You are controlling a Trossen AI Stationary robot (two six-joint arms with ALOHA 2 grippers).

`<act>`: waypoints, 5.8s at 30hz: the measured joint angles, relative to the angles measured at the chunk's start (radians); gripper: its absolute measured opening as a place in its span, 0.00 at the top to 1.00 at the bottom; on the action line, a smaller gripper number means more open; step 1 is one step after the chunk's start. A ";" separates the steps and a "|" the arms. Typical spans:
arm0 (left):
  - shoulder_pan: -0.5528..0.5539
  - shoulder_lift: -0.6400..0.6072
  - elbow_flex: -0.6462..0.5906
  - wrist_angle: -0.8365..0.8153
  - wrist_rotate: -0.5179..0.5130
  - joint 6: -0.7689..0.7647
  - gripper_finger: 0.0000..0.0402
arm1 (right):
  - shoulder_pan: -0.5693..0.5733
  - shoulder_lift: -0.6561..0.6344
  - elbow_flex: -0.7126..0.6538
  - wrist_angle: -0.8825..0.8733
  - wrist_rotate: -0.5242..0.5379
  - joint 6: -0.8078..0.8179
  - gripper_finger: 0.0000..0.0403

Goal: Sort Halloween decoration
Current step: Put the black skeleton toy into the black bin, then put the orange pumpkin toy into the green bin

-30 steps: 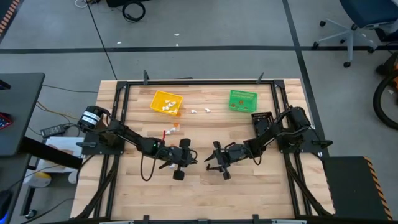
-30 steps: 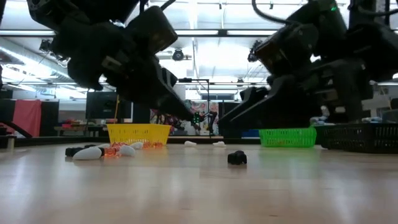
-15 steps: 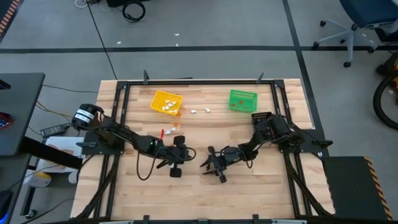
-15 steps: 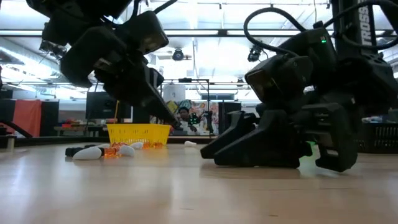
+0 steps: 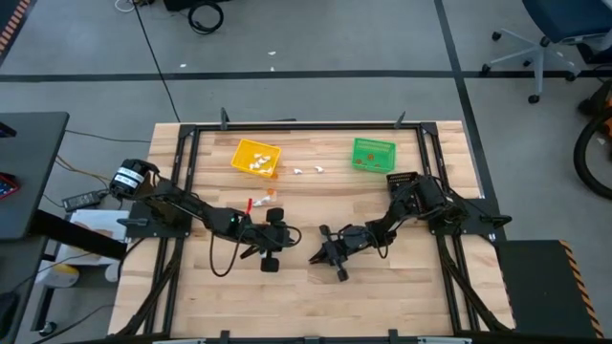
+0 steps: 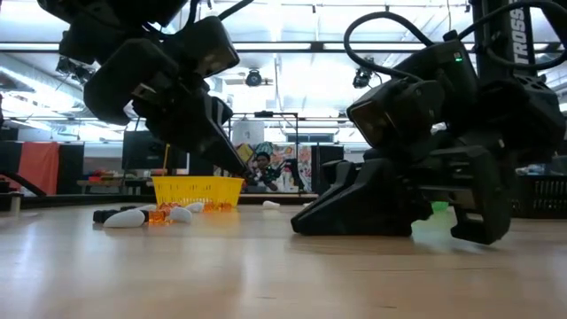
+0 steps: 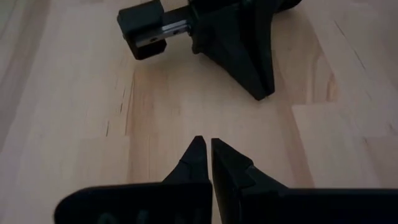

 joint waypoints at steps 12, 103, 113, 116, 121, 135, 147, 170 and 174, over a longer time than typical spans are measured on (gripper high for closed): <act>-0.018 0.000 0.000 -0.030 0.008 -0.052 1.00 | -0.005 -0.246 -0.006 -0.428 0.069 0.007 0.92; -0.253 -0.255 -0.197 -0.215 -0.330 -0.136 1.00 | -0.104 -0.629 0.026 -0.679 0.407 0.300 0.73; -0.240 -0.255 -0.197 -0.317 -0.336 -0.099 1.00 | -0.168 -0.384 0.198 -0.652 0.286 0.226 0.73; -0.223 -0.255 -0.197 -0.339 -0.318 -0.100 1.00 | -0.178 -0.350 0.249 -0.672 0.275 0.180 0.73; -0.194 -0.255 -0.196 -0.366 -0.308 -0.100 1.00 | -0.200 -0.347 0.276 -0.700 0.255 0.138 0.73; -0.008 -0.255 -0.193 -0.484 -0.127 -0.021 0.76 | -0.240 -0.337 0.280 -0.656 0.106 0.123 0.63; 0.023 -0.255 -0.192 -0.492 -0.040 -0.084 0.71 | -0.233 -0.146 0.510 -0.704 -0.016 0.121 0.54; -0.151 -0.531 -0.195 -0.617 -0.251 -0.185 0.71 | -0.247 0.105 0.732 -0.613 -0.060 0.029 0.54; -0.159 -0.561 -0.195 -0.624 -0.249 -0.215 0.71 | -0.265 0.156 0.783 -0.647 -0.082 0.019 0.54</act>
